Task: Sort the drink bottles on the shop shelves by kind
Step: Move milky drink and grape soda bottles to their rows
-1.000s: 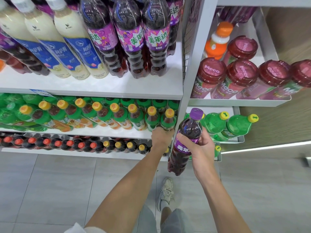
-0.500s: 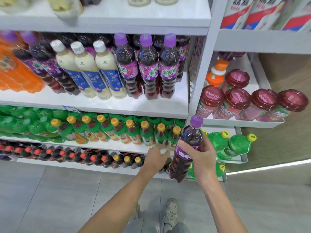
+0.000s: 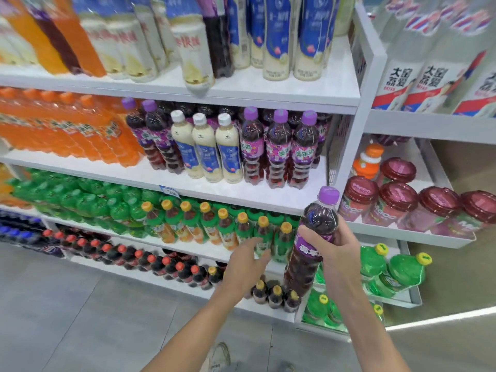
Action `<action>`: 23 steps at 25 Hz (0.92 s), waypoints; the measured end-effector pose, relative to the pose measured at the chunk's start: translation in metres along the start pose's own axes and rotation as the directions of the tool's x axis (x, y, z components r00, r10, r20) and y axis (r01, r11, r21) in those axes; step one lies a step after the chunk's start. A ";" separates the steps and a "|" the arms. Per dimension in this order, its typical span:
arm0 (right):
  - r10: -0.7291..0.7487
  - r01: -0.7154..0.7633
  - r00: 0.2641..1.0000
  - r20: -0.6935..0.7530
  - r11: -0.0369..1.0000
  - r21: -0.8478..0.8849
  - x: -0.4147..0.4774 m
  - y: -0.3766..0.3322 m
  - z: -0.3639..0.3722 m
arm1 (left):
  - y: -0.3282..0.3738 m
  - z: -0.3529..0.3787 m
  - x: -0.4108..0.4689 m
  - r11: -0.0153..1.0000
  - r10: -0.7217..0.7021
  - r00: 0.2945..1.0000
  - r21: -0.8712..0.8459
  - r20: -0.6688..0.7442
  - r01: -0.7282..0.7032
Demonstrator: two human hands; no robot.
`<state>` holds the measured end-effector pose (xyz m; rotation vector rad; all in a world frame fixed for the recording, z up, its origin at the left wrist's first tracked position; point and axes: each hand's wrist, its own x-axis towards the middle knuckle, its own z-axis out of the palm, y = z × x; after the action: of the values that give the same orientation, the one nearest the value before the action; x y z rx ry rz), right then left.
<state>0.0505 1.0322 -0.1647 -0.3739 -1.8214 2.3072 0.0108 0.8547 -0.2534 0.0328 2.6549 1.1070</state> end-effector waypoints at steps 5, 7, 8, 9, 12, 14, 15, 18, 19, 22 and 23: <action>-0.008 0.004 0.997 0.076 0.999 0.041 -0.001 -0.014 0.018 | 0.018 -0.042 -0.010 0.997 0.081 0.987 -0.002 -0.140 -0.082; -0.008 0.005 0.995 0.102 1.000 0.028 0.000 -0.017 0.028 | 0.021 -0.056 -0.008 0.995 0.099 0.977 -0.010 -0.188 -0.102; -0.008 0.005 0.994 0.109 1.000 0.030 0.001 -0.017 0.034 | 0.022 -0.063 -0.007 0.994 0.108 0.972 -0.008 -0.208 -0.112; -0.008 0.003 0.994 0.113 0.999 0.037 0.003 -0.016 0.040 | 0.020 -0.070 -0.003 0.993 0.116 0.966 -0.003 -0.231 -0.120; -0.013 0.007 0.995 0.102 0.998 0.059 0.009 -0.013 0.062 | 0.013 -0.096 0.006 0.988 0.155 0.954 0.016 -0.257 -0.156; -0.030 0.027 0.998 0.064 0.999 0.046 0.016 -0.009 0.081 | 0.001 -0.117 0.016 0.979 0.201 0.950 0.031 -0.239 -0.199; -0.039 0.038 0.998 0.041 0.999 0.036 0.018 -0.008 0.091 | -0.005 -0.129 0.022 0.977 0.212 0.950 0.037 -0.228 -0.210; -0.060 0.060 0.998 -0.016 0.998 0.005 0.022 -0.006 0.124 | -0.026 -0.168 0.040 0.973 0.229 0.946 0.027 -0.228 -0.229; -0.067 0.067 0.997 -0.037 0.998 -0.002 0.024 -0.004 0.136 | -0.034 -0.181 0.049 0.973 0.225 0.944 -0.002 -0.243 -0.232; -0.072 0.074 0.993 -0.097 0.997 0.024 0.027 0.004 0.166 | -0.052 -0.210 0.065 0.962 0.198 0.932 -0.122 -0.304 -0.244; -0.068 0.072 0.991 -0.112 0.997 0.024 0.027 0.007 0.175 | -0.057 -0.217 0.070 0.957 0.204 0.929 -0.138 -0.309 -0.256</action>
<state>-0.0286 0.8765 -0.1355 -0.4184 -1.7205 2.2162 -0.1063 0.6717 -0.1637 0.1655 2.8525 1.5284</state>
